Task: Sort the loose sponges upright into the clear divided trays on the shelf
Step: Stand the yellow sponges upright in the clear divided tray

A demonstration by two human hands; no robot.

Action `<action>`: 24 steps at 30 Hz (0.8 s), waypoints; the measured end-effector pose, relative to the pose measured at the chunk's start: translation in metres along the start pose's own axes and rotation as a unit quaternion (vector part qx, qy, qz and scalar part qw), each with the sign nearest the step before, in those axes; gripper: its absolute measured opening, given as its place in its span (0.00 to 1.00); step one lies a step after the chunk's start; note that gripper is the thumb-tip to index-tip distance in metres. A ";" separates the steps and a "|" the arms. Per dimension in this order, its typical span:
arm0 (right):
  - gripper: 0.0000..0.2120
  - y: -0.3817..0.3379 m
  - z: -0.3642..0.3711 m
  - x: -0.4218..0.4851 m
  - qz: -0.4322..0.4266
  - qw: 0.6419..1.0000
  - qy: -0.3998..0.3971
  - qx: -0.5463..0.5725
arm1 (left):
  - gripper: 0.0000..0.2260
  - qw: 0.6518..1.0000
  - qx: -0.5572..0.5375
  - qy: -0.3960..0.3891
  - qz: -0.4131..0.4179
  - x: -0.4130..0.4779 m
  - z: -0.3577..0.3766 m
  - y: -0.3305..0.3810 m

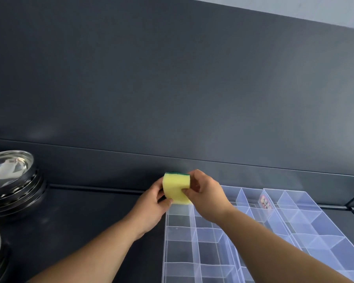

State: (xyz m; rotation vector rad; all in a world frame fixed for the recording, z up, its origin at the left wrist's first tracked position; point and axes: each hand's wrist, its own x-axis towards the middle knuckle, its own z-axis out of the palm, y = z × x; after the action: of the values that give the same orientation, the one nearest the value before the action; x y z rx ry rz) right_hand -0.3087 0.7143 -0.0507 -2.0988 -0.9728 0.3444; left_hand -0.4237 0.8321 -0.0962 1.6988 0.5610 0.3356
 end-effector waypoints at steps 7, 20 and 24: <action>0.09 0.011 0.002 0.001 0.013 0.995 0.043 -0.092 | 0.22 0.999 0.011 0.021 -0.024 -0.004 0.003 0.000; 0.03 0.011 0.013 -0.001 0.003 0.977 0.053 -0.205 | 0.19 0.995 0.074 0.065 -0.026 -0.014 0.010 0.006; 0.16 0.007 0.007 -0.003 -0.002 0.989 0.049 -0.138 | 0.17 0.994 0.075 0.070 -0.026 -0.013 0.011 0.004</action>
State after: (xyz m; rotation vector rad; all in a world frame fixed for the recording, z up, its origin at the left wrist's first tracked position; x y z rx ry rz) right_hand -0.3109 0.7134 -0.0606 -2.3380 -1.0123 0.1066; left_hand -0.4283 0.8150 -0.0938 1.8105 0.7483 0.3853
